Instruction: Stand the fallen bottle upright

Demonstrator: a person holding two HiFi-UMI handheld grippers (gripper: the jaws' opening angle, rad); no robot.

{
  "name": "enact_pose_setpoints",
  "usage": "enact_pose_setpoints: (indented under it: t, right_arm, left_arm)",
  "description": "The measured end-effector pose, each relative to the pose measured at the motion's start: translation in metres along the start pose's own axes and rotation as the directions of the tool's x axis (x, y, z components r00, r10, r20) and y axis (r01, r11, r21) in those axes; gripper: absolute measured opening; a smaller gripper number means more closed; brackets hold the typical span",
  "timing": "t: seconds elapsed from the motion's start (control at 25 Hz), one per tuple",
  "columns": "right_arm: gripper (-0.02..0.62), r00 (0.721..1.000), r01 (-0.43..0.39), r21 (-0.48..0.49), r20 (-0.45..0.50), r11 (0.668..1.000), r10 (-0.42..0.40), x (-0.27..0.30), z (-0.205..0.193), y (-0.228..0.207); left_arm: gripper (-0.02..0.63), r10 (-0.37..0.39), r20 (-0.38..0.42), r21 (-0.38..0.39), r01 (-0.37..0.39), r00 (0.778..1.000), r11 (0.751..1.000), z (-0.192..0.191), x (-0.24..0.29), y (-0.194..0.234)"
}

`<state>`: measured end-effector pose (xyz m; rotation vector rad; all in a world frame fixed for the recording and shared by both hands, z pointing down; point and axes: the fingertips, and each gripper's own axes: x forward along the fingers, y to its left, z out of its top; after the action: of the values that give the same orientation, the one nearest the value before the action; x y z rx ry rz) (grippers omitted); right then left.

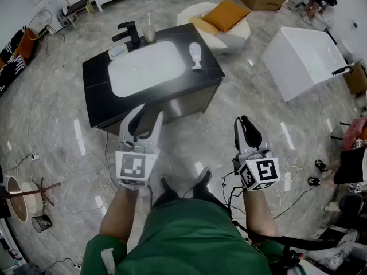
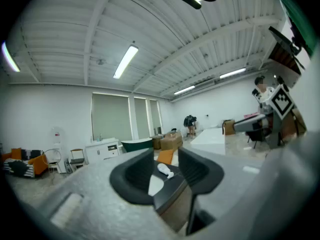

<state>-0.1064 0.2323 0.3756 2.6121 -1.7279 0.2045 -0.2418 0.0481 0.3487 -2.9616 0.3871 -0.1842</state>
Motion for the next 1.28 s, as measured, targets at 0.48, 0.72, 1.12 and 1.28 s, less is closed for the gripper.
enact_pose_setpoints:
  t: [0.48,0.72,1.12,1.28]
  right_arm:
    - [0.057,0.999,-0.044,0.023,0.024,0.999,0.043,0.001,0.013,-0.039]
    - [0.132,0.995,-0.086,-0.021,0.050,0.996,0.087,0.002,0.032,-0.085]
    - [0.132,0.986,-0.143,-0.045,0.075,0.989,0.146,-0.002,0.043,-0.147]
    - [0.132,0.986,-0.146,-0.057,0.073,0.988,0.150,0.007,0.041,-0.160]
  left_arm:
    - [0.148,0.047,-0.009,-0.020,-0.048,0.999,0.999,0.011,0.027,-0.021]
    - [0.165,0.118,-0.010,-0.054,-0.119,0.993,0.991,0.024,0.049,-0.041]
    - [0.172,0.177,-0.044,-0.014,-0.178,0.983,0.984,0.039,0.077,-0.089]
    - [0.172,0.182,-0.054,-0.001,-0.182,0.982,0.983,0.039,0.091,-0.088]
